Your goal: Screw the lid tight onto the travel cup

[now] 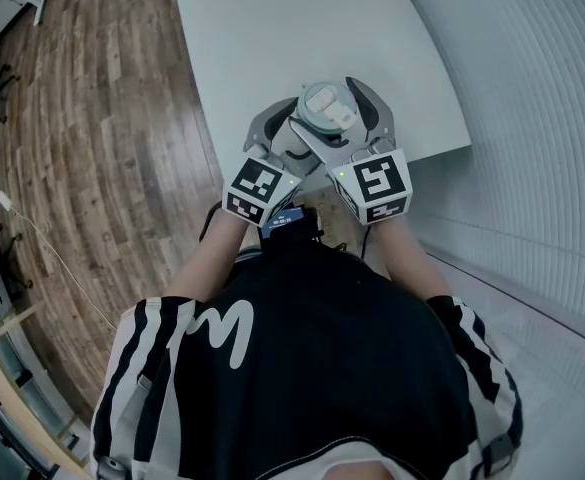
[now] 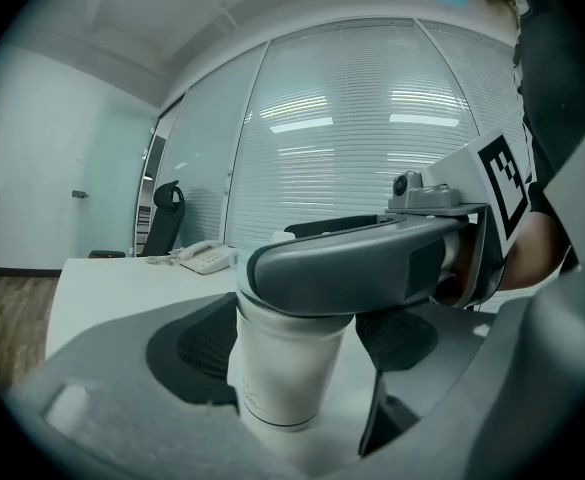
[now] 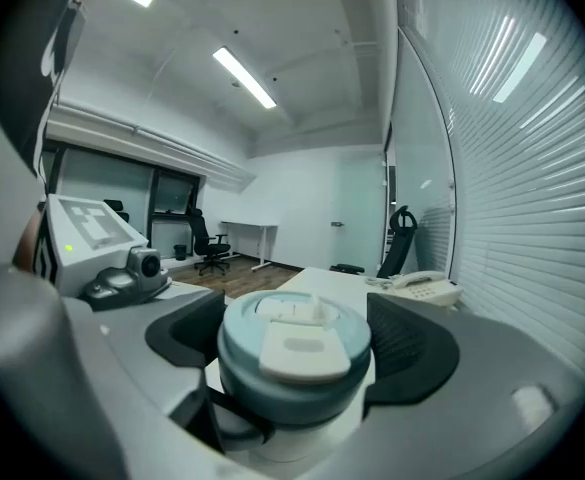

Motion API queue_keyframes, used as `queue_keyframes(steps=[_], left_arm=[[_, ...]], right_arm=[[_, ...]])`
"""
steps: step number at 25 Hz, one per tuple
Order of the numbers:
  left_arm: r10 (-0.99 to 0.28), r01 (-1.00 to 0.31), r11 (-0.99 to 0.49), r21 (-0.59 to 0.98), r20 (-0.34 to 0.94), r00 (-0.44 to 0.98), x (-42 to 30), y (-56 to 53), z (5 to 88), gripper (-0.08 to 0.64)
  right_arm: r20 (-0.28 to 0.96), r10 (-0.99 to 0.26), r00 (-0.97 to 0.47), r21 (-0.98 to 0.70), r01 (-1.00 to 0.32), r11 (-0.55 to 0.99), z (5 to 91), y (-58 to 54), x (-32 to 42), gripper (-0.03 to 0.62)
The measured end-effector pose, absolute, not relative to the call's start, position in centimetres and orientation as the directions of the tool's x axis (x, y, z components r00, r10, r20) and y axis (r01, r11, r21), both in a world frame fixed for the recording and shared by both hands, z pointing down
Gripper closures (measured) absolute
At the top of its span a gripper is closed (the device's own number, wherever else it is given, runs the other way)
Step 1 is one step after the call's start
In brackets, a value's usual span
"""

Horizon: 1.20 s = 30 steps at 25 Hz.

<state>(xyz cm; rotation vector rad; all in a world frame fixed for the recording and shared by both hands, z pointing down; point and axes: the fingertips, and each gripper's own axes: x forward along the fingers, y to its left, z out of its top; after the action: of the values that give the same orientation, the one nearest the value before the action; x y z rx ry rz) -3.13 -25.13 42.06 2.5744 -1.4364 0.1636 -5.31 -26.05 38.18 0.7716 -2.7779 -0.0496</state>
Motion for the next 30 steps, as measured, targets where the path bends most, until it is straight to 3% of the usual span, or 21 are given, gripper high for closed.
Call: queue_keyframes(steps=[3, 5, 9, 12, 15, 19, 30], left_arm=[[-0.834, -0.854, -0.507, 0.111, 0.184, 0.52, -3.0, -25.1, 42.4, 0.181], [-0.835, -0.855, -0.505, 0.117, 0.183, 0.518, -2.9, -25.3, 42.4, 0.181], [-0.83, -0.85, -0.512, 0.123, 0.184, 0.527, -2.9, -25.2, 42.5, 0.181], [-0.83, -0.85, -0.512, 0.122, 0.184, 0.526, -3.0, -25.2, 42.7, 0.181], [-0.831, -0.852, -0.508, 0.129, 0.188, 0.524, -3.0, -25.2, 42.5, 0.179], [-0.828, -0.849, -0.513, 0.129, 0.185, 0.529, -2.9, -25.0, 42.1, 0.179], [-0.827, -0.847, -0.517, 0.124, 0.182, 0.531, -2.8, -24.8, 42.5, 0.181]], right_arm=[[0.237, -0.512, -0.825, 0.086, -0.508, 0.857, 38.6, -26.0, -5.2, 0.153], [0.22, -0.437, -0.872, 0.03, -0.441, 0.897, 38.0, -25.7, -5.2, 0.147], [0.176, -0.16, -0.971, -0.003, -0.163, 0.987, 36.4, -24.8, -5.1, 0.135], [0.231, 0.087, -0.969, -0.034, 0.081, 0.996, 36.8, -24.3, -5.2, 0.135], [0.285, 0.207, -0.936, -0.078, 0.192, 0.978, 38.0, -24.1, -5.4, 0.135], [0.276, 0.148, -0.95, -0.051, 0.139, 0.989, 38.1, -24.4, -5.6, 0.141], [0.241, -0.187, -0.952, 0.051, -0.18, 0.982, 38.2, -24.8, -5.3, 0.161]])
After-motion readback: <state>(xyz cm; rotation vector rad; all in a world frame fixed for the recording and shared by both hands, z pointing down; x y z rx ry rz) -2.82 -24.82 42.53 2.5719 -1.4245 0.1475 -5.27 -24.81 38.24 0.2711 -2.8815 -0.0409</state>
